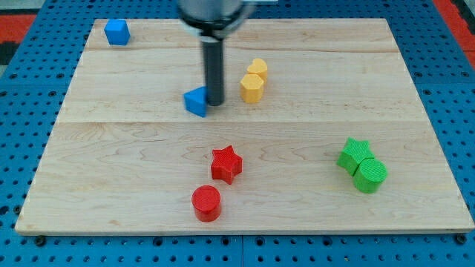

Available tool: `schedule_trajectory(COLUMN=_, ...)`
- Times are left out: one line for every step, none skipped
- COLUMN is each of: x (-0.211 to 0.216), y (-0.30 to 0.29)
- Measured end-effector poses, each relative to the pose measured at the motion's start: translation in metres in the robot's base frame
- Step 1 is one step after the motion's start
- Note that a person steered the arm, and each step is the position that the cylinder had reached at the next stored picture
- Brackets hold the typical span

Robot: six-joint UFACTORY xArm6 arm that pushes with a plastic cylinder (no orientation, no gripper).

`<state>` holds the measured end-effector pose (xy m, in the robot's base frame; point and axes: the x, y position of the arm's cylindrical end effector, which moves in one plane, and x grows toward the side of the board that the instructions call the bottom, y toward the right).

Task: Move the blue triangle up towards the top

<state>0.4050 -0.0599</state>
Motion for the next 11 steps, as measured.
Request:
schedule_trajectory(x=0.038, y=0.03)
schedule_trajectory(x=0.021, y=-0.049)
schedule_trajectory(x=-0.021, y=-0.043)
schedule_trajectory(x=-0.066, y=-0.004)
schedule_trajectory(x=-0.058, y=0.024)
schedule_trajectory(x=-0.051, y=0.059)
schedule_trajectory(x=-0.068, y=0.094)
schedule_trajectory(x=-0.12, y=0.098)
schedule_trajectory(x=-0.159, y=0.073)
schedule_trajectory(x=-0.155, y=0.068)
schedule_trajectory(x=-0.12, y=0.1)
